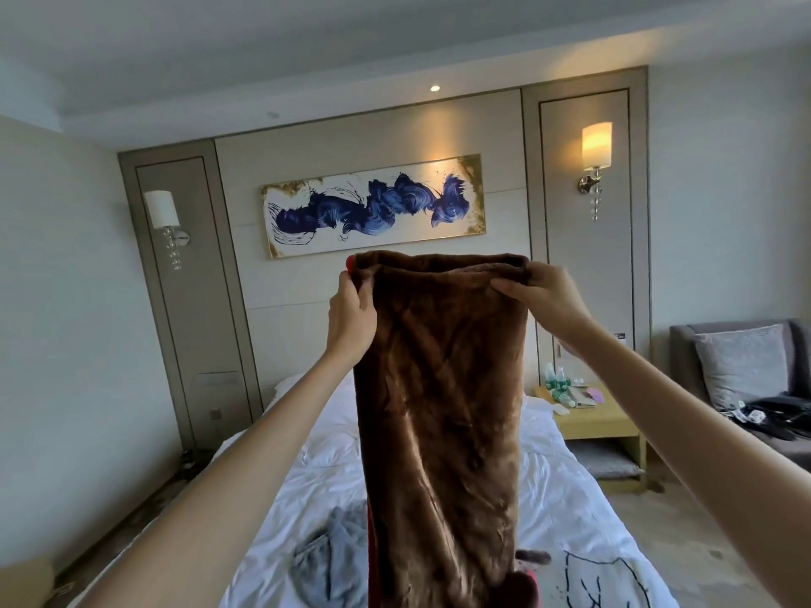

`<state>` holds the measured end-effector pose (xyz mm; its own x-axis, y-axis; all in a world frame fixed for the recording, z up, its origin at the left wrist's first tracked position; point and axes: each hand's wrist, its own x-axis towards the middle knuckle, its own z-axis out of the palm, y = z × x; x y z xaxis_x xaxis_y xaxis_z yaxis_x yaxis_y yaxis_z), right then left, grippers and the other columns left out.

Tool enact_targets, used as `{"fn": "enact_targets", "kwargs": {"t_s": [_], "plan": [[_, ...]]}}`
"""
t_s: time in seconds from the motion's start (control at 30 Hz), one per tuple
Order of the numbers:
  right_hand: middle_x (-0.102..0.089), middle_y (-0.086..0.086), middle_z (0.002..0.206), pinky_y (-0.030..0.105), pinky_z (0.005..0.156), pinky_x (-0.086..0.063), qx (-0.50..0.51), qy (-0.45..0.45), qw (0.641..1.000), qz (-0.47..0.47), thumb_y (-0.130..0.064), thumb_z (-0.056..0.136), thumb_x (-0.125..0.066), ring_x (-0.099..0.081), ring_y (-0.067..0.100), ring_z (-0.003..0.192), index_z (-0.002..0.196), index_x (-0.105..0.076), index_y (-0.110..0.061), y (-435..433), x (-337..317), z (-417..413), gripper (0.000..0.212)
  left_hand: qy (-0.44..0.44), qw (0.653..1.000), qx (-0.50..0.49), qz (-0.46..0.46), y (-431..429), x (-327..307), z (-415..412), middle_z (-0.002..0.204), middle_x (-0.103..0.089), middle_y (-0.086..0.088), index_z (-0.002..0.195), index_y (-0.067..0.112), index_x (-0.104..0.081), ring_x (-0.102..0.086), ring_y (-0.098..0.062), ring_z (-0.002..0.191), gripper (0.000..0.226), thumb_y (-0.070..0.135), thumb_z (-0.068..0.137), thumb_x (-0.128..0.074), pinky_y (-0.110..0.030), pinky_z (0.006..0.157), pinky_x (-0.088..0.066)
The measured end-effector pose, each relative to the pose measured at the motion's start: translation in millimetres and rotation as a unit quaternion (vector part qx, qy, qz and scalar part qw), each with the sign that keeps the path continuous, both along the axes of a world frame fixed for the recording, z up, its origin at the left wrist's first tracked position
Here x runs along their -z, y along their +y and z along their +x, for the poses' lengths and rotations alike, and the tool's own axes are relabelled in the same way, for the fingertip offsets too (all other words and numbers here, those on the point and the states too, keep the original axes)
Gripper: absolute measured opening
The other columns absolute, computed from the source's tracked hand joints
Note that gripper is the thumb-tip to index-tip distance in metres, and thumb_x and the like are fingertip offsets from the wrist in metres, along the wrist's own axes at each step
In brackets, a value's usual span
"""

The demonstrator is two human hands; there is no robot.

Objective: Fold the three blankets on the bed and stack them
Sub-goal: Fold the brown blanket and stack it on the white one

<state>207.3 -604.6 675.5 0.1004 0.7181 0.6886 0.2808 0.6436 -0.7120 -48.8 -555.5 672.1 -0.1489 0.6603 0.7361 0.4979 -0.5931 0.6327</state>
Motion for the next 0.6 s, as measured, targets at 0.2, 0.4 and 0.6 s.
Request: {"fn": "enact_targets", "kwargs": {"t_s": [0.2,0.4,0.6], "plan": [[-0.074,0.003,0.100,0.025,0.077,-0.050,-0.128,0.038,0.989,-0.060,-0.025,0.087,-0.066,-0.068,0.016,0.097,0.108,-0.069,-0.015,-18.8,1.4,4.5,0.023,0.037,0.999,0.026,0.027,-24.7,-0.4,-17.9,0.085,-0.058,0.003,0.118,0.010,-0.048,-0.056,-0.006,0.069,0.030,0.035,0.104,-0.037,-0.015,0.058,-0.045],[-0.072,0.010,0.099,0.026,0.077,-0.050,-0.224,0.095,0.966,-0.090,-0.023,0.085,-0.062,-0.068,0.023,0.092,0.109,-0.067,-0.004,-31.1,0.5,2.2,0.031,0.050,0.996,0.059,0.040,-42.6,-7.2,-24.3,0.100,-0.058,0.011,0.127,0.013,-0.047,-0.056,0.005,0.088,0.032,0.034,0.104,-0.039,-0.005,0.075,-0.046],[-0.070,0.010,0.102,0.034,0.088,-0.051,-0.279,0.184,0.937,-0.105,-0.026,0.086,-0.058,-0.067,0.023,0.092,0.118,-0.063,-0.006,-22.2,-1.1,-7.6,0.038,0.047,0.995,0.078,0.028,-37.2,-16.7,-29.4,0.114,-0.061,0.002,0.129,0.014,-0.048,-0.058,-0.005,0.103,0.036,0.038,0.103,-0.040,-0.024,0.091,-0.048]]}}
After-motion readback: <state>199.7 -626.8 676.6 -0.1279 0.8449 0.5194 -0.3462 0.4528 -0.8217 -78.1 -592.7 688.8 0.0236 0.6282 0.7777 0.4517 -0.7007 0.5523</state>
